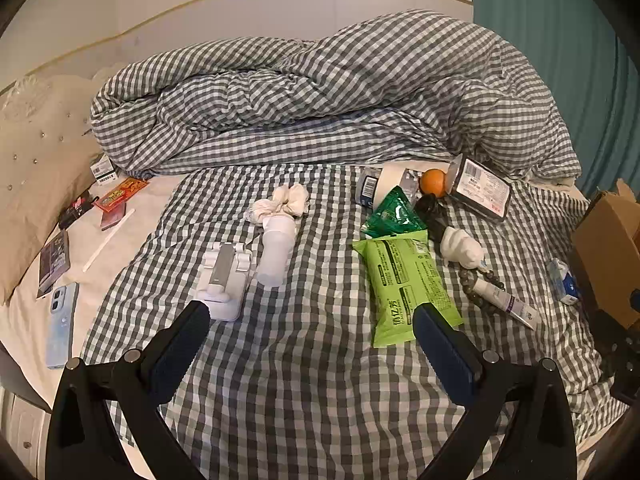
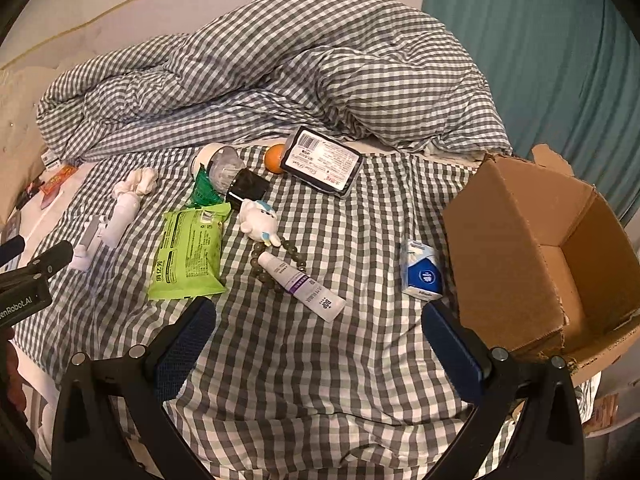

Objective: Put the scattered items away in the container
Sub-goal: 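Move left gripper to white plastic stand while right gripper approaches green wipes pack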

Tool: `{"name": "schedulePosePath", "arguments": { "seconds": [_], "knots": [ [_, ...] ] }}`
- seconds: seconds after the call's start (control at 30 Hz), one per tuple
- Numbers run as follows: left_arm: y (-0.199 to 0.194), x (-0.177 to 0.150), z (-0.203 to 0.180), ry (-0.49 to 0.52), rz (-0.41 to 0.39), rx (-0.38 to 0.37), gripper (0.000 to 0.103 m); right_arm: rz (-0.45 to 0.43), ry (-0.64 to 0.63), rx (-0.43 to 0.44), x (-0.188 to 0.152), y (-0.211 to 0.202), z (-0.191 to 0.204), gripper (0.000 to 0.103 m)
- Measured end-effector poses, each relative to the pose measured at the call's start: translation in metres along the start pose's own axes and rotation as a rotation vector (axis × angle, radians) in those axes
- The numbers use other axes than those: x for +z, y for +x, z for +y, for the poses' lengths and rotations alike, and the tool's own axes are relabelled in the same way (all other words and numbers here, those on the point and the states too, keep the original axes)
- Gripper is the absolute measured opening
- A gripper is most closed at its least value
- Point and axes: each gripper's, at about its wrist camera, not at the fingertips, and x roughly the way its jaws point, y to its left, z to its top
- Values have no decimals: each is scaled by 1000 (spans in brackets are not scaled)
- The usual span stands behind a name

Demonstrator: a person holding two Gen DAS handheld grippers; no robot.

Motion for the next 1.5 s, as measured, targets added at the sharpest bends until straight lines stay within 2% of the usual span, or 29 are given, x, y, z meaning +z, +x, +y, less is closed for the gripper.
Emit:
{"name": "schedulePosePath", "arguments": {
  "seconds": [0.03, 0.3, 0.57, 0.8, 0.93, 1.13, 1.43, 1.5],
  "knots": [
    [1, 0, 1, -27, 3, 27, 103, 0, -4, 2, 0, 1, 2, 103],
    [10, 0, 12, -56, 18, 29, 103, -4, -21, 25, 5, 4, 15, 103],
    [32, -8, 49, -91, 35, 26, 103, 2, -59, 69, 8, 20, 40, 103],
    [79, -19, 73, -88, 81, 30, 103, 64, -78, 94, 7, 57, 66, 103],
    [107, -23, 84, -78, 111, 64, 103, 83, -92, 95, 9, 73, 75, 103],
    [142, -26, 122, -152, 159, 64, 103, 111, -106, 101, 13, 96, 88, 103],
    [186, -11, 121, -83, 207, 75, 103, 132, -145, 117, 17, 115, 116, 103],
    [194, -11, 121, -88, 225, 75, 96, 134, -153, 116, 17, 117, 120, 103]
  ]
}}
